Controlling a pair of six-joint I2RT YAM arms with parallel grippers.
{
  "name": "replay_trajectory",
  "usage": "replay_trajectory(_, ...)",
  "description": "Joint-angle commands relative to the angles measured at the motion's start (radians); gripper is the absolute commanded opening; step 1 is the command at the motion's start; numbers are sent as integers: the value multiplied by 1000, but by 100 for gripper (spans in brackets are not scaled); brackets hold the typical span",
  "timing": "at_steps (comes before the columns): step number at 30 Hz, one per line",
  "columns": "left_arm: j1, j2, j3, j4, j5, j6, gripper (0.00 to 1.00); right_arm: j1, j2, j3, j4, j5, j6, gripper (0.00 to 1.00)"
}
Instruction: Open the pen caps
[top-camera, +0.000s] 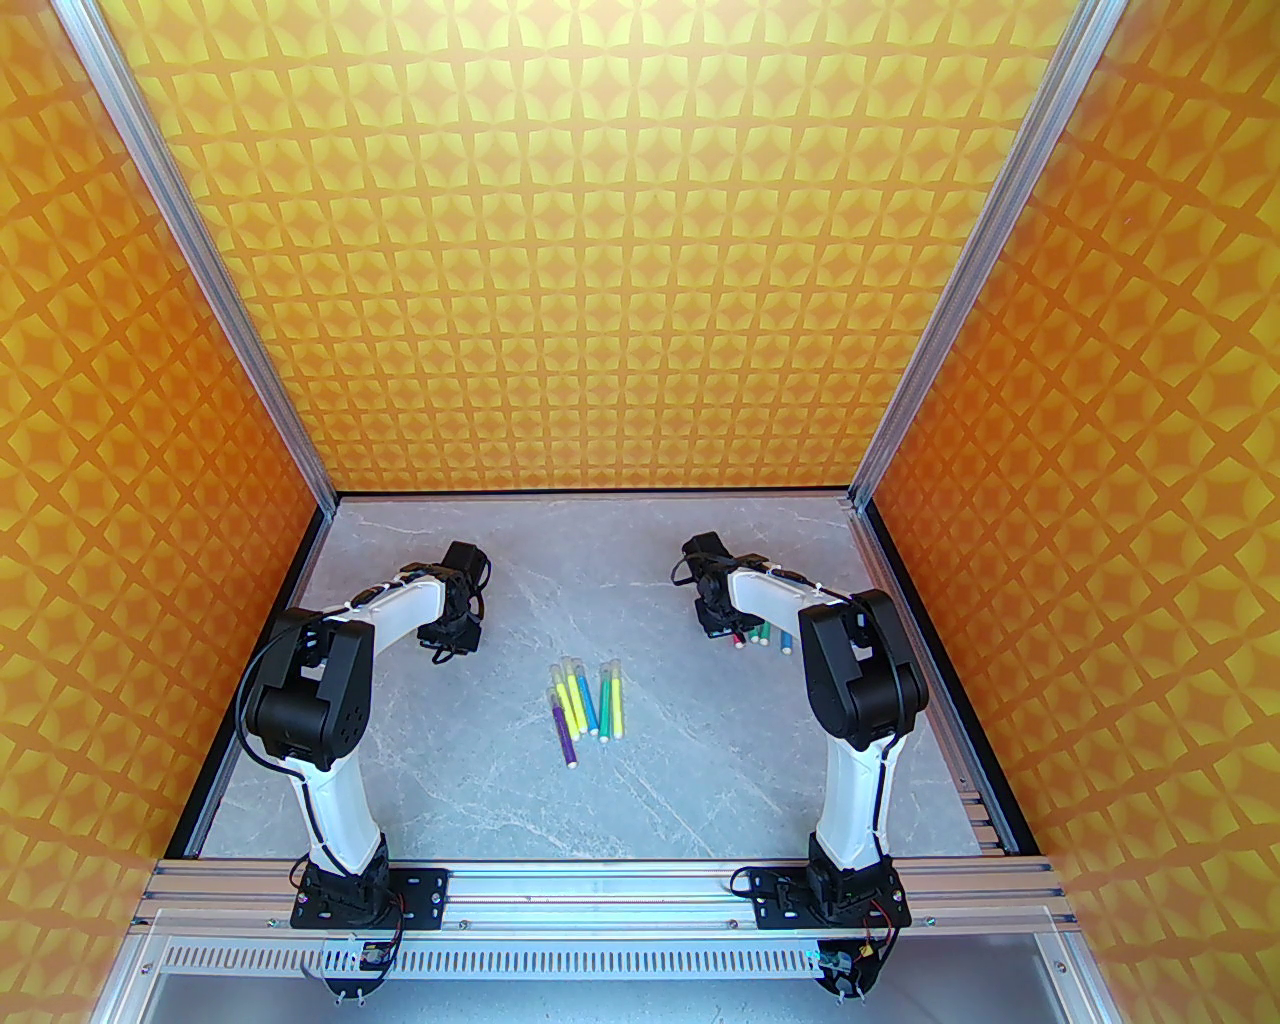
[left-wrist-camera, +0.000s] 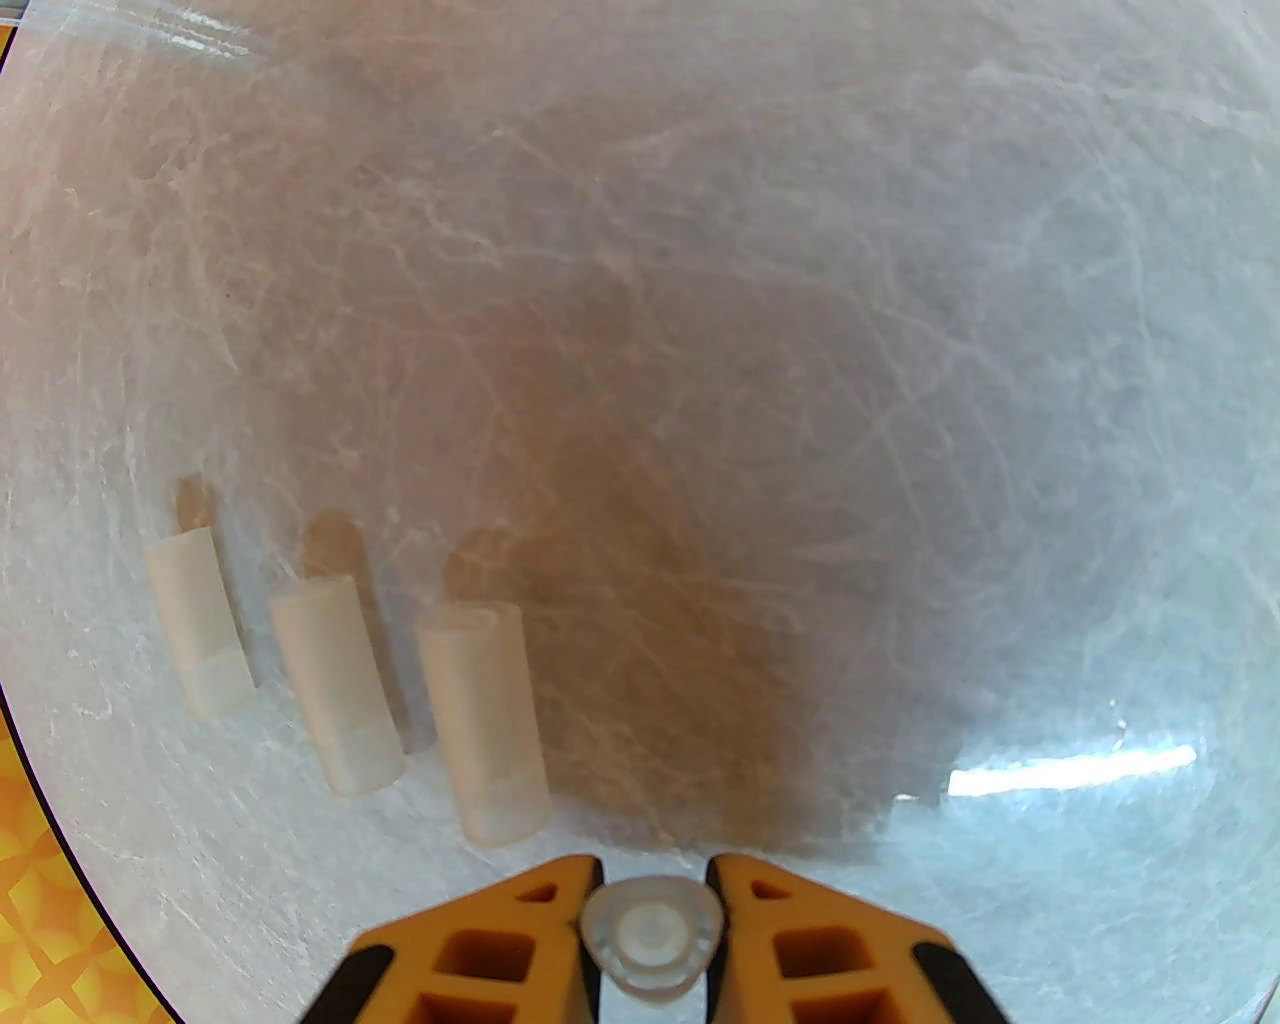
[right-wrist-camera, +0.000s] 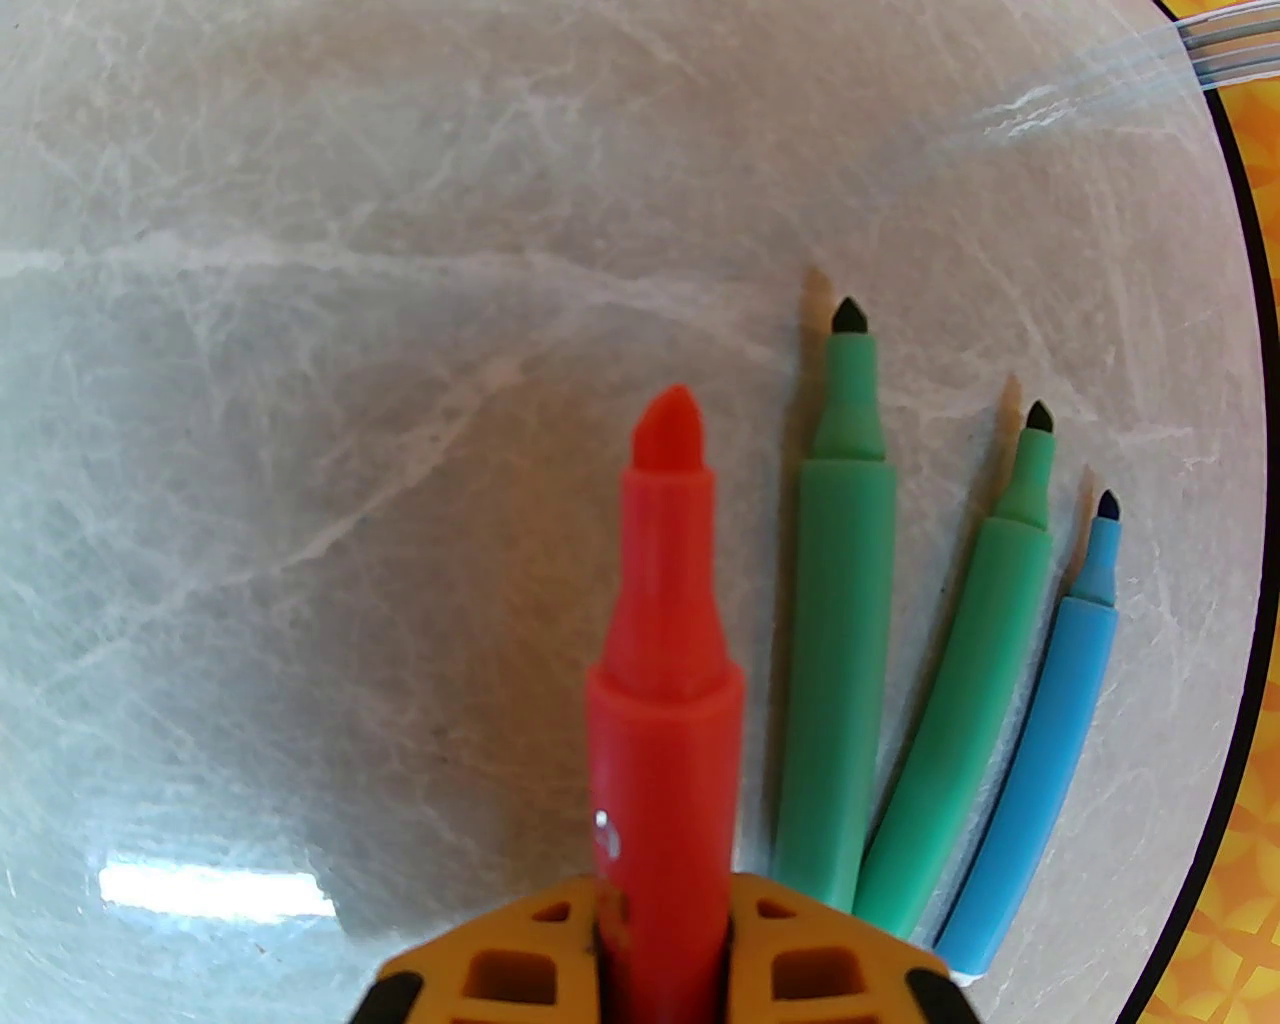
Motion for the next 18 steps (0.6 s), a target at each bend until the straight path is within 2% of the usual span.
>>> replay_trajectory(1,6,16,13,-4,-16,14,25,-7,9,16,-23,-19,-8,17)
replay_trajectory(15,6,7,14,-12,-15,11,27,-10,9,10,-27,-28,-10,19)
replay_trajectory(18,6,-9,12,-14,-11,9,28,-10,7,9,-31,-28,-7,21)
